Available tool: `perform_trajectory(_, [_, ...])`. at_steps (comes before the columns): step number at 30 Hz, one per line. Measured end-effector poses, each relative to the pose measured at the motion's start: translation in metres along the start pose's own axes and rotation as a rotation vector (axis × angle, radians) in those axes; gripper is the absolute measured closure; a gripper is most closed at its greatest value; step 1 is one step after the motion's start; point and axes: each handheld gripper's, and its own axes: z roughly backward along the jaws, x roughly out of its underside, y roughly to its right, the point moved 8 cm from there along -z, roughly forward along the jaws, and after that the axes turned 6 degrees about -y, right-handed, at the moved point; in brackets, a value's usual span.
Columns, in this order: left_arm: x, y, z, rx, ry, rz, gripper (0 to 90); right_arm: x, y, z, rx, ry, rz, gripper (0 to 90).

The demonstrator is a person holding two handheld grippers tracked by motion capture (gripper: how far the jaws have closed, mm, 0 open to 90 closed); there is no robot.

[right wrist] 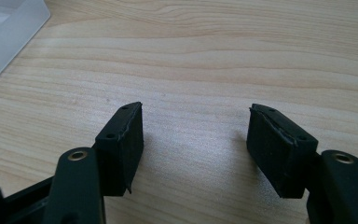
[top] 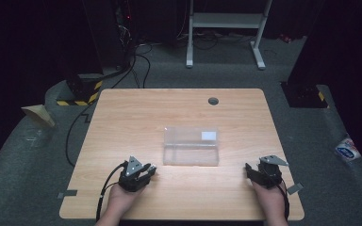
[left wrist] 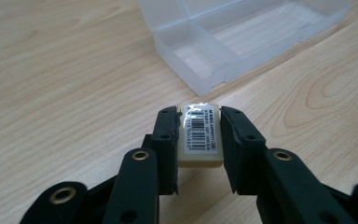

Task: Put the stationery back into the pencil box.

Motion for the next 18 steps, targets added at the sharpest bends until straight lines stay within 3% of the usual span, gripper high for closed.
perform_trajectory(2, [-0.007, 0.006, 0.003, -0.007, 0.019, -0.022, 68.1, 0.0, 0.0, 0.0, 0.0, 0.0, 0.0, 36.1])
perform_trajectory(6, [-0.014, 0.01, 0.002, -0.007, 0.029, -0.021, 68.1, 0.0, 0.0, 0.0, -0.003, 0.002, -0.004, 36.1])
perform_trajectory(9, [-0.019, 0.013, -0.002, 0.002, 0.025, -0.005, 68.1, 0.0, 0.0, 0.0, -0.001, -0.001, -0.001, 36.1])
perform_trajectory(11, [-0.023, 0.012, -0.004, -0.007, 0.02, -0.012, 68.1, 0.0, 0.0, 0.0, -0.01, 0.002, 0.006, 36.2])
perform_trajectory(15, [-0.035, 0.011, -0.003, -0.014, 0.031, 0.024, 68.2, 0.001, -0.001, 0.001, -0.009, 0.002, 0.012, 37.2])
perform_trajectory(18, [-0.041, 0.011, -0.007, -0.029, 0.025, 0.028, 68.2, 0.001, -0.002, 0.001, -0.017, 0.003, 0.018, 37.4])
